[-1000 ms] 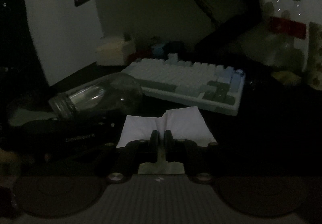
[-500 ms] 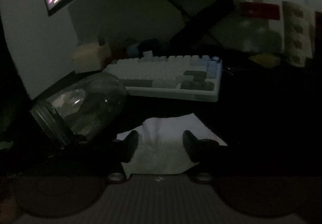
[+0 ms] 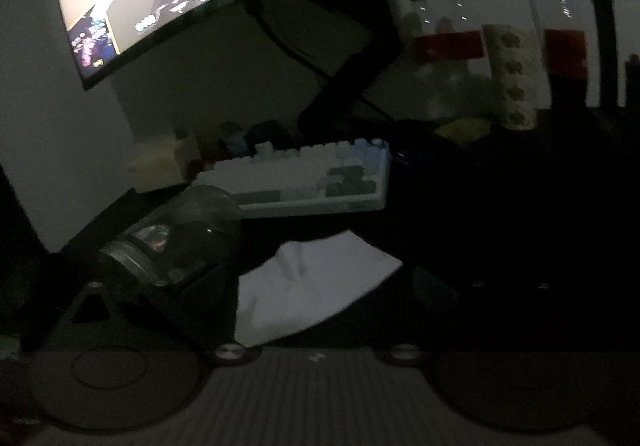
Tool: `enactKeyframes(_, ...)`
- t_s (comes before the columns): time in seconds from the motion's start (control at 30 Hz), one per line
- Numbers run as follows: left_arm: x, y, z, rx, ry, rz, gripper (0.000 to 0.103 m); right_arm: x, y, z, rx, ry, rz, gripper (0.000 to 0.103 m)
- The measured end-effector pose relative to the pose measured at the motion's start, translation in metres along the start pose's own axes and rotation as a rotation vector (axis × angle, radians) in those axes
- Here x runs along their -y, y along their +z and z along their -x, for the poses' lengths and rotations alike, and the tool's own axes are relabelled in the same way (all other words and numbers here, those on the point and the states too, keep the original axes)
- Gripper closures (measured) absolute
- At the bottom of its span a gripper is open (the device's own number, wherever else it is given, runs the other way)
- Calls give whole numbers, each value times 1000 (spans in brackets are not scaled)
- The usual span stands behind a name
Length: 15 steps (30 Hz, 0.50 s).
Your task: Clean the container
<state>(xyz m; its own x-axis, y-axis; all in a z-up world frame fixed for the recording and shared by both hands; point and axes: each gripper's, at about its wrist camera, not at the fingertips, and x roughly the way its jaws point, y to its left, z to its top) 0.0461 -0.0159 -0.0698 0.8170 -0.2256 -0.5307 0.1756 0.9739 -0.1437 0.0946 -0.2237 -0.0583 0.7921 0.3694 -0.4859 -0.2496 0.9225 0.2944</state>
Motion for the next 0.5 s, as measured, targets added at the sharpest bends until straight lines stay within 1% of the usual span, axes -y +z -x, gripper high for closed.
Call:
enactKeyframes(0.03,1,1,4,10,5,-7,15,-1,0,0,-10,-15,-2,0)
enactKeyframes(0.1,2,3,12,32,12,-20,0,-5,0,-2,-40,-60,3,0)
enactKeyframes(0.17,3,5,18,47,28,-35,0,-9,-2,0,-43,-97,8,0)
enactKeyframes(0.3,1,7,26,45,58,-54,0,-18,-3,3,-55,-144,42,0)
enactKeyframes(0.5,-5,10,33,12,77,-56,0,-32,-7,11,-60,-138,45,0)
